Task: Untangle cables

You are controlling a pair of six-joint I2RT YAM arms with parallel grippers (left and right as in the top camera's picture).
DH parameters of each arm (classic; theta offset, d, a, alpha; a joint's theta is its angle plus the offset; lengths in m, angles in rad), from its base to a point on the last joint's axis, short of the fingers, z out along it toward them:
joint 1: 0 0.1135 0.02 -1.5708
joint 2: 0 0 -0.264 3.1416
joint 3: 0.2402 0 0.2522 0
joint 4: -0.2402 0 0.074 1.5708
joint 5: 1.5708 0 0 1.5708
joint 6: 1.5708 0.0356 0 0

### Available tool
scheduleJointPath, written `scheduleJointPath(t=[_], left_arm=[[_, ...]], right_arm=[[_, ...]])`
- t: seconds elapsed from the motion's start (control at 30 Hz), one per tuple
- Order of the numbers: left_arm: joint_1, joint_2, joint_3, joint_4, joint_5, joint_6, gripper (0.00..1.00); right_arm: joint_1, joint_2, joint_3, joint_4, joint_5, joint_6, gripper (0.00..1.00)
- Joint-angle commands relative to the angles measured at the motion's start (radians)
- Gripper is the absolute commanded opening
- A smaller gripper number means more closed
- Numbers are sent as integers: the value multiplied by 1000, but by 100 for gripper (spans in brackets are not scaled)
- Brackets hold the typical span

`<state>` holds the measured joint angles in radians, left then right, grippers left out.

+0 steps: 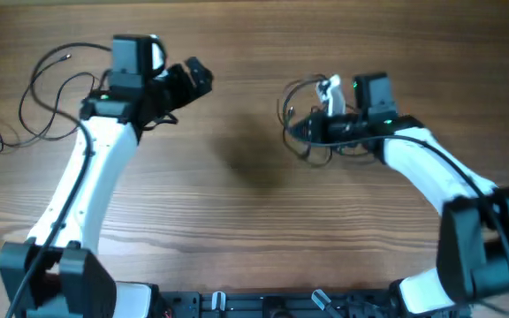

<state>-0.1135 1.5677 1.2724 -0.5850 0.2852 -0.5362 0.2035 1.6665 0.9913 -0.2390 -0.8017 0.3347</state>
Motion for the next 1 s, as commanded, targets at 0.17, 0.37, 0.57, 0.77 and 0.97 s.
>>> scheduleJointPath(t=[0.17,0.37,0.57,0.77,0.97], left_arm=[[-81,-11,-1,-21,47,-4,100],[-230,26,-1,74,47,-4,100],[-422,133,-1,177,47,-71,100],[-577,273,-1,329,47,-310,69],[-587,350,-1,446,-88,-290,70]], right_arm=[[-11,-466,72,-369,995,64,100],[-11,-557,64,-547,1280,202,100],[-40,-556,63,-549,1134,427,100],[-130,-572,63,-592,1106,457,100],[-191,-570,63,-620,983,312,100]])
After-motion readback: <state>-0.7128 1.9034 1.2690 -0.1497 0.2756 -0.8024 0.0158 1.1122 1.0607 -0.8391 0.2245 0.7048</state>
